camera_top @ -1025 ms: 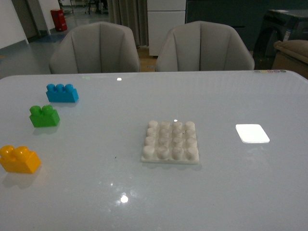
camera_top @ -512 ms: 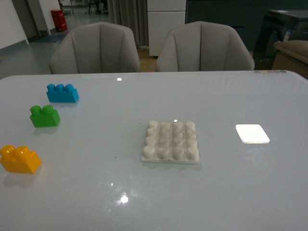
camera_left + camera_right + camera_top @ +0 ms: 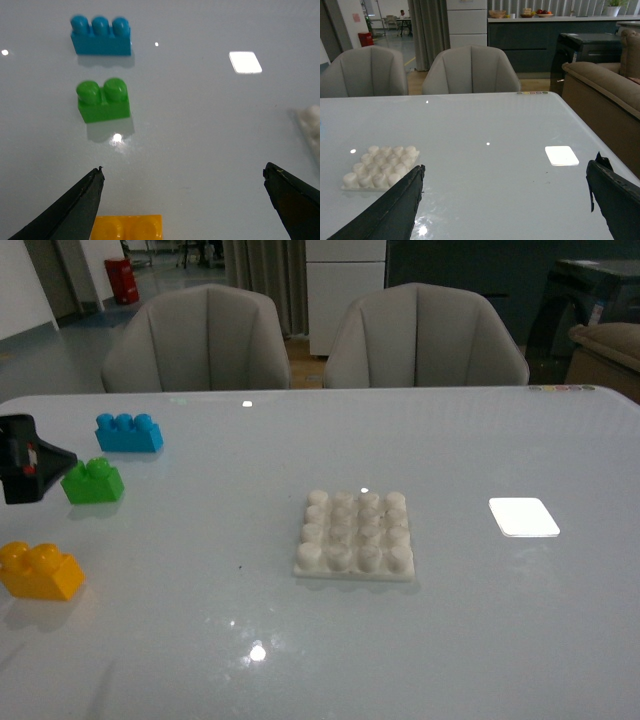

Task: Insert yellow block into base center

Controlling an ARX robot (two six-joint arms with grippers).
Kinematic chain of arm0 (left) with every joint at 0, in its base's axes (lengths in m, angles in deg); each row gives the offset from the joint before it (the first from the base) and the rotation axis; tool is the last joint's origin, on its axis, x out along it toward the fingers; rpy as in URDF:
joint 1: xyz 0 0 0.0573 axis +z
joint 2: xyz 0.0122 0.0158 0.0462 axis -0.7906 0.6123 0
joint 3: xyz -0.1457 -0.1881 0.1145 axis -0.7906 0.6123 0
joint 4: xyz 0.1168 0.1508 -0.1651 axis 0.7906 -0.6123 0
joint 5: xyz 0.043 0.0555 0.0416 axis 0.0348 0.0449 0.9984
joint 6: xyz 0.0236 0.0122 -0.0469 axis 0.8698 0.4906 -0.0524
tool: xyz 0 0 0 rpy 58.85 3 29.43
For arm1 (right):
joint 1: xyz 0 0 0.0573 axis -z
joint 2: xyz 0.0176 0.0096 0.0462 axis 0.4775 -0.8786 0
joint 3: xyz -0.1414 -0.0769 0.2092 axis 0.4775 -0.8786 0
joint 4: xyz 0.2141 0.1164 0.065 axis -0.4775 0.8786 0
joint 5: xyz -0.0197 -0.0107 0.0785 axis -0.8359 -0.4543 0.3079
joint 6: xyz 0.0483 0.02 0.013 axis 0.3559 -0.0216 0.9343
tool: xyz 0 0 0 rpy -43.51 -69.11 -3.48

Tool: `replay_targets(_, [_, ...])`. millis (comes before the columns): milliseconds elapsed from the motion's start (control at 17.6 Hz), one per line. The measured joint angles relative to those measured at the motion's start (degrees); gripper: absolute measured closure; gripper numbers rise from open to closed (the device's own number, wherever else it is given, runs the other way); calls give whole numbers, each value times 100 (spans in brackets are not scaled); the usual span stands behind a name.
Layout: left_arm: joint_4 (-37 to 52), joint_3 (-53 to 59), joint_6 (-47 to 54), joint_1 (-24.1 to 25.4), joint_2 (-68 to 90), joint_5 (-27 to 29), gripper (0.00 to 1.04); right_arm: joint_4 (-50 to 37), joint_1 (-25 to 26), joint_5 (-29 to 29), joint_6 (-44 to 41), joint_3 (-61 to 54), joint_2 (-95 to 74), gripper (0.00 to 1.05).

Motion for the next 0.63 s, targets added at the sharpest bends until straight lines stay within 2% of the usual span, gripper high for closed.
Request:
replay_targets(228, [-295,-680,313,101,903,-214,7,2,0,0,0,0,0,6])
replay_targets(342, [-507,-852,437,216,1309,-144,7,0,0,0,0,0,0,6])
replay_targets(626, [-612,-994,544,468,1419,-146,7,0,0,0,0,0,0,6])
